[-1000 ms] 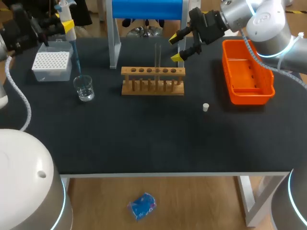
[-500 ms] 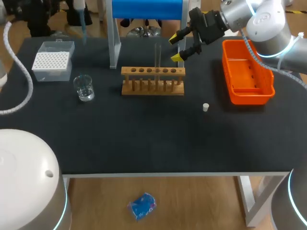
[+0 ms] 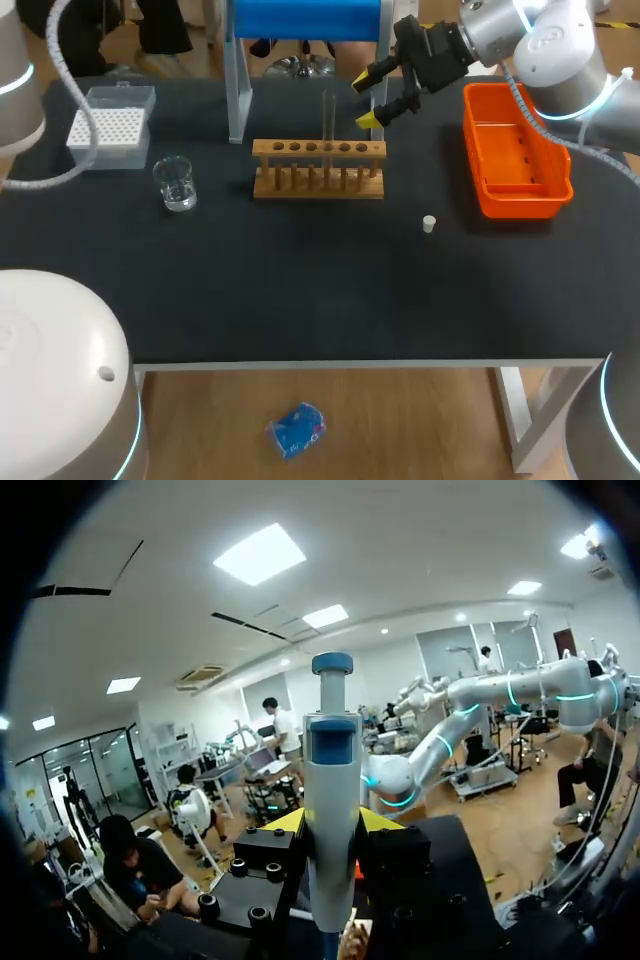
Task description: Invert the test tube, pick up the pipette, mount the tip to pipette, aspirate from beaker and dispense into the tube, eject the tip, return the pipette, and cap with the stopper.
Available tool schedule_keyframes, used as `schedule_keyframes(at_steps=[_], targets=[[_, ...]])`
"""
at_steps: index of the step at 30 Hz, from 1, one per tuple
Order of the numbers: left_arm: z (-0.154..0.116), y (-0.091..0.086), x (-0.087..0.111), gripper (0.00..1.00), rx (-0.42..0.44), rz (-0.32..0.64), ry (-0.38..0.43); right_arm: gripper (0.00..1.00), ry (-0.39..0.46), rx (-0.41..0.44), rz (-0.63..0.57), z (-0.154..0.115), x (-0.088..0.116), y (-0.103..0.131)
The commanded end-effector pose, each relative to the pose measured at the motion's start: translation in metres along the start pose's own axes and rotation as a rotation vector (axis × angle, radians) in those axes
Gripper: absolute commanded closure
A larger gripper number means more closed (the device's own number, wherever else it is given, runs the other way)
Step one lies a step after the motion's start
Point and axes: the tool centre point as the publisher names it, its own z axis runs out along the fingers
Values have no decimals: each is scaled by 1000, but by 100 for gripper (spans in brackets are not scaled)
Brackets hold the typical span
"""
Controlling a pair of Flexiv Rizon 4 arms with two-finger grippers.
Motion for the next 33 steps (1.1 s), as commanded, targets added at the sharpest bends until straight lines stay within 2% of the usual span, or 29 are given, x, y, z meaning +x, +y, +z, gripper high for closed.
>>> schedule_keyframes(at_steps=[1, 13, 24, 33], targets=[[40, -4, -9, 100, 8, 3, 55, 0, 1, 2, 0, 0, 0, 0], [103, 7, -2, 100, 24, -26, 191, 0, 1, 2, 0, 0, 0, 0], [133, 15, 2, 100, 52, -55, 253, 0, 1, 2, 0, 0, 0, 0], [134, 18, 1, 100, 57, -64, 241, 0, 1, 2, 0, 0, 0, 0]])
